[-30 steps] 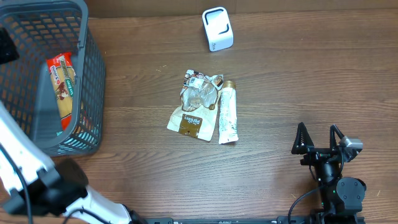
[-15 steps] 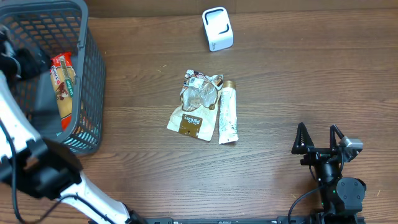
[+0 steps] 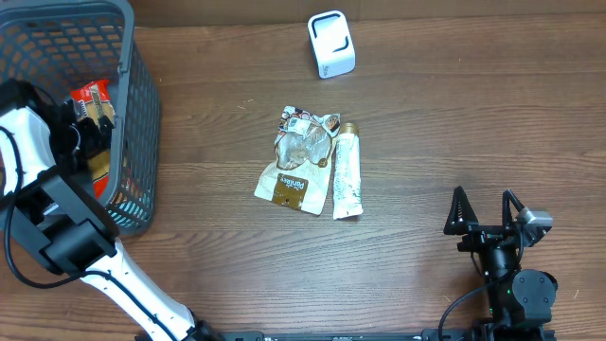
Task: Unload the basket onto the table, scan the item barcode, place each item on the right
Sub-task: 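Reach the left gripper into the basket and grasp the snack bar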
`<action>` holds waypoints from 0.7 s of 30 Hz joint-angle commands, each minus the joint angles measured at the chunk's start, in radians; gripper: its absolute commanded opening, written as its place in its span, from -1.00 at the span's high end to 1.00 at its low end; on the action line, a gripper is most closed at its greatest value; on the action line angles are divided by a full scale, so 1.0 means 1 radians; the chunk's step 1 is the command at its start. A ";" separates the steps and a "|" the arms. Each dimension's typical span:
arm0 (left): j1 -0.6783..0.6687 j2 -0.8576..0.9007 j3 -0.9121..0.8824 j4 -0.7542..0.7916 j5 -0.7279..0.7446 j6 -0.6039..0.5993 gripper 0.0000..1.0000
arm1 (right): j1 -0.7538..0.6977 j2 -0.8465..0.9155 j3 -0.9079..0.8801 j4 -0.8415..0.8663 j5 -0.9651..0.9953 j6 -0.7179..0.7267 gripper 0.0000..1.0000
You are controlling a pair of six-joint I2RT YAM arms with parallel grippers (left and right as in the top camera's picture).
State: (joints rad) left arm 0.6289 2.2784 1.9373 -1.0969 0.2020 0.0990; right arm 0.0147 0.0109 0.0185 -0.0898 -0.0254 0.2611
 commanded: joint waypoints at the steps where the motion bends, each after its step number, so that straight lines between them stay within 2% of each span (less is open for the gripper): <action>1: -0.011 0.011 -0.097 0.060 0.001 -0.018 -0.89 | 0.005 -0.008 -0.010 0.007 0.006 -0.004 -1.00; 4: -0.010 0.011 -0.166 0.121 0.000 -0.025 -0.69 | 0.005 -0.008 -0.010 0.007 0.006 -0.004 -1.00; 5: -0.010 0.011 -0.181 0.134 0.000 -0.025 -0.54 | 0.005 -0.008 -0.010 0.007 0.006 -0.004 -1.00; 6: -0.008 0.011 -0.190 0.141 0.000 -0.025 -0.34 | 0.005 -0.008 -0.010 0.008 0.006 -0.004 -1.00; 10: -0.006 0.010 -0.184 0.140 0.001 -0.025 0.88 | 0.005 -0.008 -0.010 0.007 0.006 -0.004 -1.00; 16: -0.006 -0.005 -0.108 0.079 0.008 -0.024 0.92 | 0.005 -0.008 -0.010 0.007 0.006 -0.004 -1.00; 21: -0.007 -0.070 0.033 -0.024 0.010 -0.016 0.91 | 0.005 -0.008 -0.010 0.007 0.006 -0.004 -1.00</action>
State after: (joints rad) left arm 0.6296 2.2280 1.8809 -1.0859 0.2077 0.0799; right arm 0.0147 0.0109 0.0185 -0.0895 -0.0254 0.2615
